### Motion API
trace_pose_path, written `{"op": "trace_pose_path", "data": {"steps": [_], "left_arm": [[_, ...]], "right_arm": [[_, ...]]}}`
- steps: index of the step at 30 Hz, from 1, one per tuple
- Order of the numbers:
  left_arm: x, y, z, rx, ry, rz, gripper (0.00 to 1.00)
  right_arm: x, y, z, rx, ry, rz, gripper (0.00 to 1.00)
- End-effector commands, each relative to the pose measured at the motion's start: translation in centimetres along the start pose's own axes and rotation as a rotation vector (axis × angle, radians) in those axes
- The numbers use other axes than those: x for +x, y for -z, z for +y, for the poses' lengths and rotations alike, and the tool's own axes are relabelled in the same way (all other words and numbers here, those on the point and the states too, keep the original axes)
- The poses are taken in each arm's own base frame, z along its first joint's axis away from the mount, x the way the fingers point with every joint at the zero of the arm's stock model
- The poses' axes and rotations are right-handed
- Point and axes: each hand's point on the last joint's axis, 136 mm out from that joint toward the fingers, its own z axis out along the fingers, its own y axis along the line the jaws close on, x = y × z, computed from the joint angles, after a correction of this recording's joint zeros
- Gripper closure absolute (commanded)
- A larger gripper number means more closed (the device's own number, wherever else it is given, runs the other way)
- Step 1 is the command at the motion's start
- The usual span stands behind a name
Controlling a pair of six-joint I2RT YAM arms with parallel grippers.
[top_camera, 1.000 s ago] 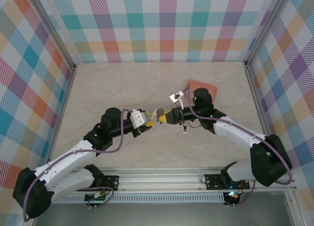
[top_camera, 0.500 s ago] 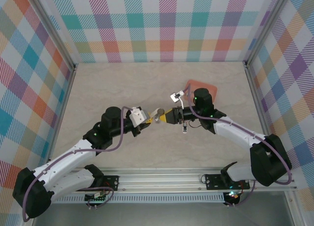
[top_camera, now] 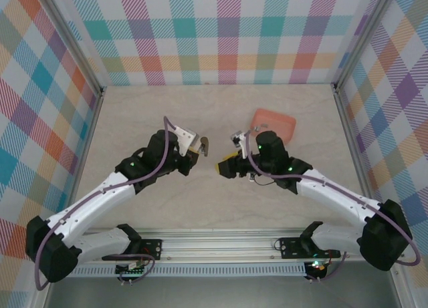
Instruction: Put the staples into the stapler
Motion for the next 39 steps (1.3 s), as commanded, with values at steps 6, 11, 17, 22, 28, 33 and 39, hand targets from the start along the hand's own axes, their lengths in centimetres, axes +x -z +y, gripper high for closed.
{"op": "trace_pose_path", "data": {"steps": [6, 11, 17, 22, 28, 33, 39], "left_arm": [[1.3, 0.3, -0.3, -0.012, 0.236, 0.109, 0.92], [1.4, -0.2, -0.7, 0.006, 0.26, 0.128, 0.92], [1.3, -0.6, -1.1, 0.025, 0.275, 0.131, 0.93], [1.2, -0.7, -1.3, 0.037, 0.275, 0.13, 0.93], [1.1, -0.6, -1.5, 0.05, 0.271, 0.127, 0.94], [1.0, -0.5, -2.2, 0.095, 0.264, 0.133, 0.94], [1.0, -0.2, -4.2, 0.211, 0.25, 0.151, 0.95]], "right_arm": [[-0.6, -1.5, -0.8, 0.112, 0.09, -0.023, 0.38], [-1.2, -3.3, -0.2, 0.065, 0.093, -0.03, 0.38], [-1.8, -5.1, 0.4, 0.009, 0.092, -0.032, 0.38], [-2.1, -6.1, 0.0, 0.013, 0.076, -0.042, 0.38], [-1.9, -5.7, -3.6, 0.168, 0.018, -0.064, 0.39], [-1.8, -4.9, -6.5, 0.235, -0.051, -0.075, 0.4], [-2.2, -5.3, -9.1, 0.239, -0.105, -0.092, 0.41]]}}
